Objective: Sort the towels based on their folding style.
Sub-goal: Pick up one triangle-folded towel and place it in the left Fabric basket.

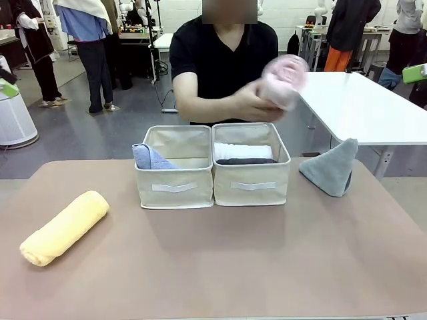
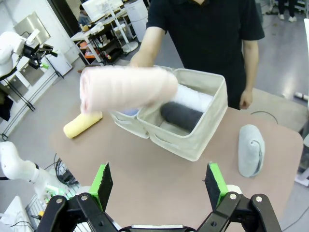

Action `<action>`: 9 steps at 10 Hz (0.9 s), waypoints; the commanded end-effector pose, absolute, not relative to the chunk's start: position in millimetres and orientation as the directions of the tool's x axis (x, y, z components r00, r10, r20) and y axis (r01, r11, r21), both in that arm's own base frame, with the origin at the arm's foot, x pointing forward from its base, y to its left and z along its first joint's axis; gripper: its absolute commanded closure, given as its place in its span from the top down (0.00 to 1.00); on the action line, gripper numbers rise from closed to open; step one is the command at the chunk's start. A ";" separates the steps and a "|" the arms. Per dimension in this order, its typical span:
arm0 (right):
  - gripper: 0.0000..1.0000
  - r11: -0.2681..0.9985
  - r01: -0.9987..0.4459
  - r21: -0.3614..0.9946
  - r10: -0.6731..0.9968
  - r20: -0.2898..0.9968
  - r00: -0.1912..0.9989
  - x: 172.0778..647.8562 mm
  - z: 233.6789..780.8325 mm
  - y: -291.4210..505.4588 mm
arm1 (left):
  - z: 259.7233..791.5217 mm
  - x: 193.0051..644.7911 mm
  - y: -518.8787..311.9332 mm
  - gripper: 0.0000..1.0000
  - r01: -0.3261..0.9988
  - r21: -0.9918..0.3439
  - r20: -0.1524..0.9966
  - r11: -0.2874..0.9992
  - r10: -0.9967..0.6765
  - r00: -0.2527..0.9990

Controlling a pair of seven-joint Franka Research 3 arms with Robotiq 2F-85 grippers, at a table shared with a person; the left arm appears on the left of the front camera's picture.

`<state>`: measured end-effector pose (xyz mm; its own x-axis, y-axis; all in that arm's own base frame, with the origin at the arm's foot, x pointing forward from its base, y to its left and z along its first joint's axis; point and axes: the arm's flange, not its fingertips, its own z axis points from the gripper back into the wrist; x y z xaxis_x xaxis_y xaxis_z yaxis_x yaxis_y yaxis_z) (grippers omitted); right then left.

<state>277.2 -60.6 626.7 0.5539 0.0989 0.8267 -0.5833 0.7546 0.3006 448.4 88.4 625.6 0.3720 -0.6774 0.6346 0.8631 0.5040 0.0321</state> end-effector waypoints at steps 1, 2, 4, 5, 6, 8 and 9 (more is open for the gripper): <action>1.00 0.734 -0.607 0.306 0.103 0.833 0.544 278.8 624.3 -59.9 | 620.4 434.5 109.1 1.00 0.857 0.002 0.685 0.515 -0.625 0.374; 1.00 0.734 -0.607 0.306 0.103 0.833 0.544 278.8 624.3 -59.9 | 615.8 435.7 119.6 1.00 0.851 -0.015 0.680 0.525 -0.618 0.393; 1.00 0.734 -0.607 0.306 0.103 0.833 0.544 278.8 624.3 -59.9 | 610.6 438.7 127.1 1.00 0.840 -0.040 0.678 0.541 -0.603 0.421; 1.00 0.734 -0.607 0.306 0.103 0.833 0.544 278.8 624.3 -59.9 | 610.3 440.1 126.4 1.00 0.840 -0.042 0.677 0.540 -0.603 0.422; 1.00 0.734 -0.607 0.306 0.103 0.833 0.544 278.8 624.3 -59.9 | 610.5 443.6 124.0 1.00 0.845 -0.046 0.666 0.533 -0.614 0.423; 1.00 0.734 -0.607 0.306 0.103 0.833 0.544 278.8 624.3 -59.9 | 611.7 445.0 119.1 1.00 0.835 -0.050 0.644 0.548 -0.621 0.447; 1.00 0.734 -0.607 0.306 0.103 0.833 0.544 278.8 624.3 -59.9 | 612.6 443.0 120.2 1.00 0.827 -0.046 0.642 0.560 -0.618 0.454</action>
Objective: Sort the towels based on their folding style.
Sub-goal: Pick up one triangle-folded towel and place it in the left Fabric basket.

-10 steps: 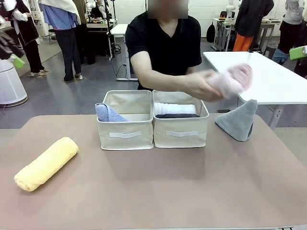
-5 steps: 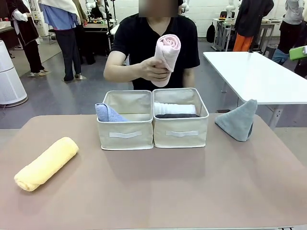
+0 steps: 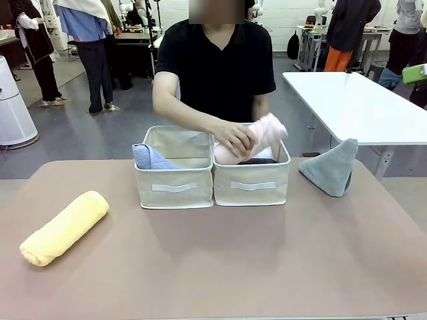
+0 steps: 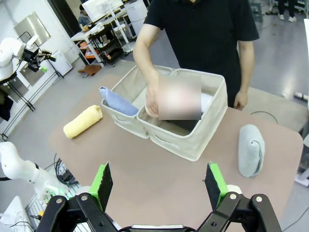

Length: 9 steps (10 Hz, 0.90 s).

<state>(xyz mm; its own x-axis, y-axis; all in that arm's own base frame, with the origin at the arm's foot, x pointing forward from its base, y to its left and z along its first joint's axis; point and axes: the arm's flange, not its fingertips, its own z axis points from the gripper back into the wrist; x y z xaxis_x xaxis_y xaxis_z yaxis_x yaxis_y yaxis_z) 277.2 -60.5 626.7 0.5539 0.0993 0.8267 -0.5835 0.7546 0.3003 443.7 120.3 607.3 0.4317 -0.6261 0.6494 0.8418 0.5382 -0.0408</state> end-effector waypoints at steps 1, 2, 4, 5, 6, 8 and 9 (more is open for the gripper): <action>1.00 0.734 -0.607 0.306 0.103 0.833 0.544 278.8 624.3 -59.9 | 614.1 440.8 116.1 1.00 0.818 -0.038 0.635 0.573 -0.618 0.463; 1.00 0.734 -0.607 0.306 0.103 0.833 0.544 278.8 624.3 -59.9 | 607.3 443.7 120.3 1.00 0.842 -0.041 0.649 0.538 -0.626 0.432; 1.00 0.734 -0.607 0.306 0.103 0.833 0.544 278.8 624.3 -59.9 | 608.9 443.7 119.5 1.00 0.839 -0.040 0.648 0.543 -0.624 0.436; 1.00 0.734 -0.607 0.306 0.103 0.833 0.544 278.8 624.3 -59.9 | 613.2 436.5 121.8 1.00 0.870 0.050 0.710 0.491 -0.629 0.315; 1.00 0.734 -0.607 0.306 0.103 0.833 0.544 278.8 624.3 -59.9 | 613.7 429.5 132.7 1.00 0.912 0.108 0.775 0.397 -0.608 0.173; 1.00 0.734 -0.607 0.306 0.103 0.833 0.544 278.8 624.3 -59.9 | 607.9 425.0 142.8 1.00 0.942 0.169 0.805 0.289 -0.592 0.038; 1.00 0.734 -0.607 0.306 0.103 0.833 0.544 278.8 624.3 -59.9 | 606.1 425.8 147.5 1.00 0.944 0.181 0.824 0.276 -0.567 0.007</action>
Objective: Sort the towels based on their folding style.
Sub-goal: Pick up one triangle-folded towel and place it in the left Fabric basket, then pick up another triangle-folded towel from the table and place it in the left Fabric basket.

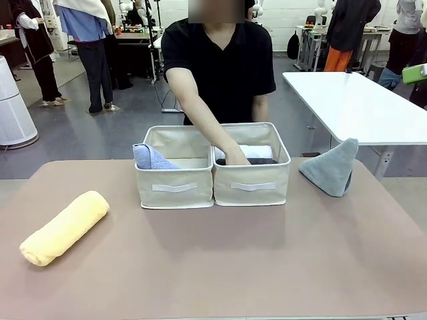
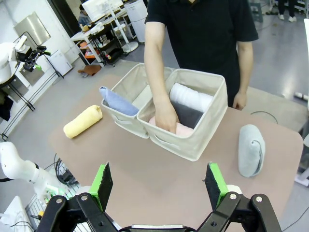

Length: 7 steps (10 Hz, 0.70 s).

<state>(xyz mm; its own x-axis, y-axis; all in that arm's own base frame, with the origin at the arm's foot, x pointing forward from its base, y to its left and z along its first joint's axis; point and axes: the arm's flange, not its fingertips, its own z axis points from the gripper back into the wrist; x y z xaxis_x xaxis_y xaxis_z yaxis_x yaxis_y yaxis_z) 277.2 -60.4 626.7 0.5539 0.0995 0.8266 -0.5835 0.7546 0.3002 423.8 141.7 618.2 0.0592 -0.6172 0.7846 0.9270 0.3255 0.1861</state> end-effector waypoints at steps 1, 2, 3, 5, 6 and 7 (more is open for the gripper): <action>1.00 0.734 -0.607 0.306 0.103 0.833 0.544 278.8 624.3 -59.9 | 605.2 426.2 150.7 1.00 0.946 0.182 0.833 0.268 -0.553 -0.004; 1.00 0.734 -0.607 0.306 0.103 0.833 0.544 278.8 624.3 -59.9 | 605.9 426.1 154.0 1.00 0.947 0.193 0.841 0.256 -0.540 -0.025; 1.00 0.734 -0.607 0.306 0.103 0.833 0.544 278.8 624.3 -59.9 | 605.8 425.8 154.4 1.00 0.948 0.191 0.847 0.256 -0.531 -0.028; 1.00 0.734 -0.607 0.306 0.103 0.833 0.544 278.8 624.3 -59.9 | 606.5 423.8 156.5 1.00 0.947 0.227 0.854 0.228 -0.514 -0.081; 1.00 0.734 -0.607 0.306 0.103 0.833 0.544 278.8 624.3 -59.9 | 608.1 425.6 151.8 1.00 0.947 0.226 0.864 0.228 -0.497 -0.086; 1.00 0.734 -0.607 0.306 0.103 0.833 0.544 278.8 624.3 -59.9 | 603.4 421.7 152.7 1.00 0.949 0.189 0.847 0.252 -0.531 -0.027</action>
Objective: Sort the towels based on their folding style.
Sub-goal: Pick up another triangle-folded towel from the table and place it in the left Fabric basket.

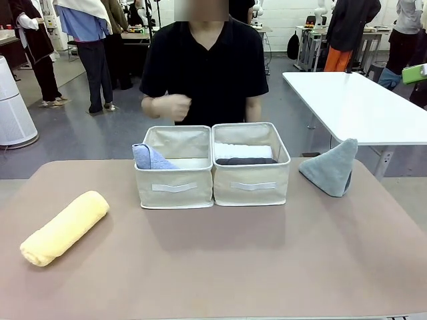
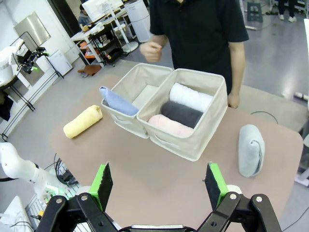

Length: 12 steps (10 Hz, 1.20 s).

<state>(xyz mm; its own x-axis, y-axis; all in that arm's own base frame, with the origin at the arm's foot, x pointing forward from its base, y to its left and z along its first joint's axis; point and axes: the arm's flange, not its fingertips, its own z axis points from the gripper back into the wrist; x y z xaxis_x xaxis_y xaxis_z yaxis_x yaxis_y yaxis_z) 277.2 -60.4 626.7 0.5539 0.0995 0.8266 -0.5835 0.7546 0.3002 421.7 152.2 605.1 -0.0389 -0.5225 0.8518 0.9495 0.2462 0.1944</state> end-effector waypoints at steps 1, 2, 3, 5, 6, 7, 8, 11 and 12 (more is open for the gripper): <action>1.00 0.734 -0.607 0.306 0.103 0.833 0.544 278.8 624.3 -59.9 | 603.4 421.7 152.7 1.00 0.949 0.189 0.847 0.252 -0.531 -0.027; 1.00 0.734 -0.607 0.306 0.103 0.833 0.544 278.8 624.3 -59.9 | 603.4 421.7 152.7 1.00 0.949 0.189 0.847 0.252 -0.531 -0.027; 1.00 0.734 -0.607 0.306 0.103 0.833 0.544 278.8 624.3 -59.9 | 603.4 421.7 152.7 1.00 0.949 0.189 0.847 0.252 -0.531 -0.027; 1.00 0.734 -0.607 0.306 0.103 0.833 0.544 278.8 624.3 -59.9 | 603.4 421.7 152.7 1.00 0.949 0.189 0.847 0.252 -0.531 -0.027; 1.00 0.734 -0.607 0.306 0.103 0.833 0.544 278.8 624.3 -59.9 | 603.4 421.7 152.7 1.00 0.949 0.189 0.847 0.252 -0.531 -0.027; 1.00 0.734 -0.607 0.306 0.103 0.833 0.544 278.8 624.3 -59.9 | 603.4 421.7 152.7 1.00 0.949 0.189 0.847 0.252 -0.531 -0.027; 1.00 0.734 -0.607 0.306 0.103 0.833 0.544 278.8 624.3 -59.9 | 603.4 421.7 152.7 1.00 0.949 0.189 0.847 0.252 -0.531 -0.027; 1.00 0.734 -0.607 0.306 0.103 0.833 0.544 278.8 624.3 -59.9 | 603.4 421.7 152.7 1.00 0.949 0.189 0.847 0.252 -0.531 -0.027; 1.00 0.734 -0.607 0.306 0.103 0.833 0.544 278.8 624.3 -59.9 | 603.4 421.7 152.7 1.00 0.949 0.189 0.847 0.252 -0.531 -0.027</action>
